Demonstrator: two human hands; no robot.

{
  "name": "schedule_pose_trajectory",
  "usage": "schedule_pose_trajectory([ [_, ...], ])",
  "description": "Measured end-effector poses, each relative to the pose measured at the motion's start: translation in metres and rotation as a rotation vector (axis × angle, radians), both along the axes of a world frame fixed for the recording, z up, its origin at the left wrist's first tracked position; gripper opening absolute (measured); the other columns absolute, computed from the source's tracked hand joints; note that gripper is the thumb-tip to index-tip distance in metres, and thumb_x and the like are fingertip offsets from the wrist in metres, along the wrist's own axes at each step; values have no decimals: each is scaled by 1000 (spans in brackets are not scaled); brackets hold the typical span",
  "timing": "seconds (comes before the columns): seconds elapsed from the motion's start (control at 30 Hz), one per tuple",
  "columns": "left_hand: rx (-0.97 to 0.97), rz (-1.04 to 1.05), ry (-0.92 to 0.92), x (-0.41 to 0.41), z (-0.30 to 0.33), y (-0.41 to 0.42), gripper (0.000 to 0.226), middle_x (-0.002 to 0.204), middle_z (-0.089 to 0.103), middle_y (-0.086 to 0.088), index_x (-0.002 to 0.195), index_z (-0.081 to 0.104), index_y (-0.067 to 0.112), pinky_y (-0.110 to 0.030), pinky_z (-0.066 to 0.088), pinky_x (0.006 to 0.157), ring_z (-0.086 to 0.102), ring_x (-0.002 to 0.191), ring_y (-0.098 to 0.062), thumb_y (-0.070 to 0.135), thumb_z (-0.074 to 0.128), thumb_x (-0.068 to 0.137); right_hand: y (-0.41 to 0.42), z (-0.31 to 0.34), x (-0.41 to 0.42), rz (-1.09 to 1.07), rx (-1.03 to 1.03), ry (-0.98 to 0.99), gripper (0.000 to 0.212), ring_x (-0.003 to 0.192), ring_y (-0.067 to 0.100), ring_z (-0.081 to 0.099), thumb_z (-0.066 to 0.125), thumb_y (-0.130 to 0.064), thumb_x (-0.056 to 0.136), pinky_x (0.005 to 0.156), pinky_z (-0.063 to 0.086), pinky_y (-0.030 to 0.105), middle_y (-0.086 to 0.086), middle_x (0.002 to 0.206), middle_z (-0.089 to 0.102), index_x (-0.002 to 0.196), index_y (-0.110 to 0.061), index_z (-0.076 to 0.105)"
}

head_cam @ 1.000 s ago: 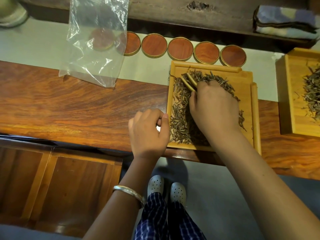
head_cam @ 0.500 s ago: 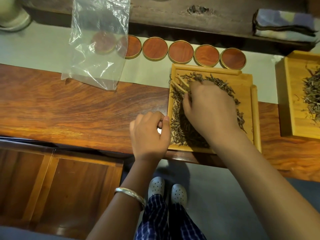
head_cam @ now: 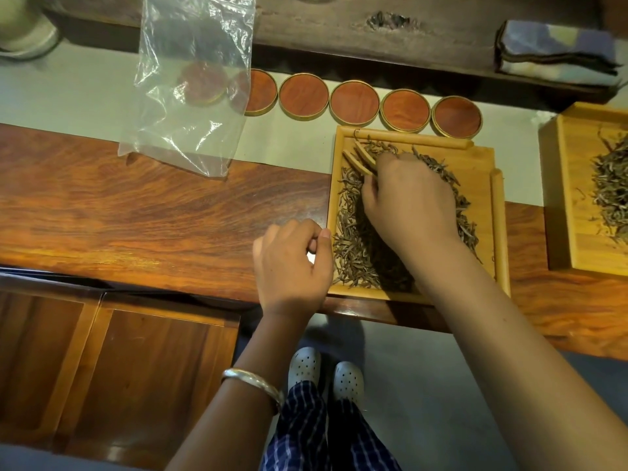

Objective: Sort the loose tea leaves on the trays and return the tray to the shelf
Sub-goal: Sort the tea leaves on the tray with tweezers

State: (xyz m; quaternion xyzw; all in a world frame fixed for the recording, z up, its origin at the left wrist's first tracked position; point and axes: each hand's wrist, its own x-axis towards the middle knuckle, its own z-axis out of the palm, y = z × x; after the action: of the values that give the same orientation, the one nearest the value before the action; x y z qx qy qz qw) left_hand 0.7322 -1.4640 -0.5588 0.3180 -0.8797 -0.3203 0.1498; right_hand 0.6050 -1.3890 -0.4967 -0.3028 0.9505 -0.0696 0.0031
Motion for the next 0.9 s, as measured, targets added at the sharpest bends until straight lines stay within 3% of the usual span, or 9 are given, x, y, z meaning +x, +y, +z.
schedule_pose_trajectory([
  [0.13,9,3,2,-1,0,0,24,66,47,11,68,48,25,-29,24,74,42,72,-12,28,49,92,22,14,-4,-57,-129,41,20,63,20,44,45,-28,96,47,28,29,3,79,52,101,-10,52],
  [0.23,6,3,6,0,0,0,23,66,47,11,69,51,24,-29,23,73,42,72,-13,27,50,92,58,27,4,-123,-161,50,18,57,22,45,49,-28,94,44,26,25,2,72,52,102,-12,48],
  [0.37,-3,9,-13,-1,1,0,24,67,47,11,68,49,25,-27,19,72,42,73,-12,28,49,92,76,23,15,-140,-46,1,19,63,36,57,52,-26,93,48,32,29,14,76,61,100,-8,49],
  [0.63,-3,13,-27,-1,1,1,25,69,51,10,69,51,23,-28,21,74,43,75,-14,28,48,93,41,11,14,-72,-33,11,23,74,31,58,45,-27,96,49,23,30,9,91,61,112,-10,48],
  [0.77,2,16,-16,-1,2,1,26,68,49,10,68,48,24,-28,23,75,42,74,-14,27,49,93,51,21,24,-106,-31,-12,18,60,23,43,49,-28,93,44,22,27,3,78,53,104,-13,47],
  [0.9,3,13,-16,0,2,1,27,68,48,10,67,47,24,-28,22,75,42,74,-14,27,50,93,45,14,34,-106,-10,-69,18,61,20,39,46,-28,94,43,18,27,0,78,48,106,-14,45],
])
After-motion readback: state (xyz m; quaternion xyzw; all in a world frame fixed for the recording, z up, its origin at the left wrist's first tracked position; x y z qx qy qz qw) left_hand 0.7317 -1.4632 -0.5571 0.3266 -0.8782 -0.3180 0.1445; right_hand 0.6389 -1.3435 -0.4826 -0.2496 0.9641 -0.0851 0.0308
